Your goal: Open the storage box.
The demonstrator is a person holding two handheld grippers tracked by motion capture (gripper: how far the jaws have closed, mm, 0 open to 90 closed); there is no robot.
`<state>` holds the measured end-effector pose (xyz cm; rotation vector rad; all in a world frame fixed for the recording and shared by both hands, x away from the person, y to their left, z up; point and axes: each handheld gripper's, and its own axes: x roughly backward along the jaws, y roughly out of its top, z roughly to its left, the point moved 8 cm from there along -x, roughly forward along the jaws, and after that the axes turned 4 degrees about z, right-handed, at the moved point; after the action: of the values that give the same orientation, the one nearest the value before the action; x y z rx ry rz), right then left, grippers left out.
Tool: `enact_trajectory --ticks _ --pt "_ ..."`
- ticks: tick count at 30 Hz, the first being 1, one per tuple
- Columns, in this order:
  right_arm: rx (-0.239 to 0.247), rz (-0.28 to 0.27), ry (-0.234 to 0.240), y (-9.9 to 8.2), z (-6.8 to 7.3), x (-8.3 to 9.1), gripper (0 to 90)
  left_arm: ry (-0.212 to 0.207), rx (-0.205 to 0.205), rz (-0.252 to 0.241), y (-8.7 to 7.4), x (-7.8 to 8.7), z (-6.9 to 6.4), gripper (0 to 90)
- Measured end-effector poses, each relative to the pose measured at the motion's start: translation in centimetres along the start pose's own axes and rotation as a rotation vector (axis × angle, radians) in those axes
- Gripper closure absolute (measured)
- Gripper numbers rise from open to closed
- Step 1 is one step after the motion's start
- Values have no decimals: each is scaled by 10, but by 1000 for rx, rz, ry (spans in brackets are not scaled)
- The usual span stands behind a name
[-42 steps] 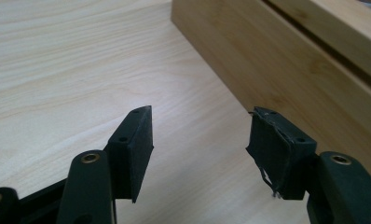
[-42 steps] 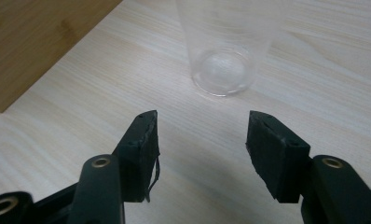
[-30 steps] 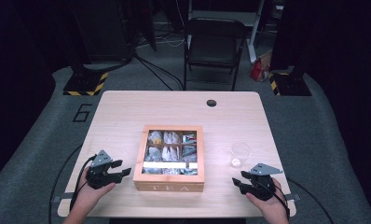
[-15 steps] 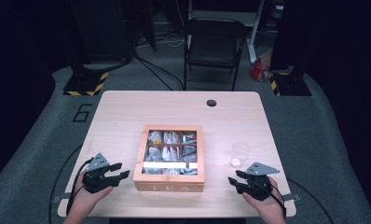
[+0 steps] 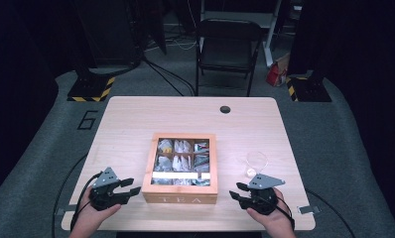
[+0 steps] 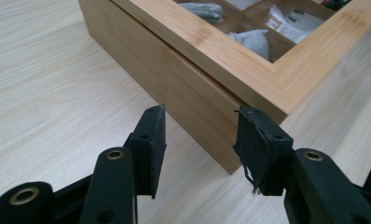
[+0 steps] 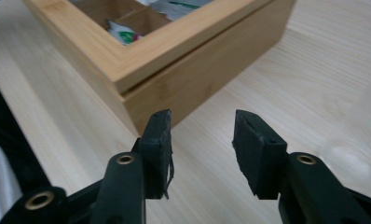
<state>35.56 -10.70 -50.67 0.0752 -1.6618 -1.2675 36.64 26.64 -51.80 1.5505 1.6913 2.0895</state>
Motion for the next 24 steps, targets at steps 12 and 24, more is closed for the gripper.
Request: enact_trajectory --ticks 12,24 --pt "28 14 44 3 17 -11 588 -28 -1 -15 -4 4 -8 520" --pt "73 18 88 7 30 -23 550 -57 14 -27 -10 7 -17 514"
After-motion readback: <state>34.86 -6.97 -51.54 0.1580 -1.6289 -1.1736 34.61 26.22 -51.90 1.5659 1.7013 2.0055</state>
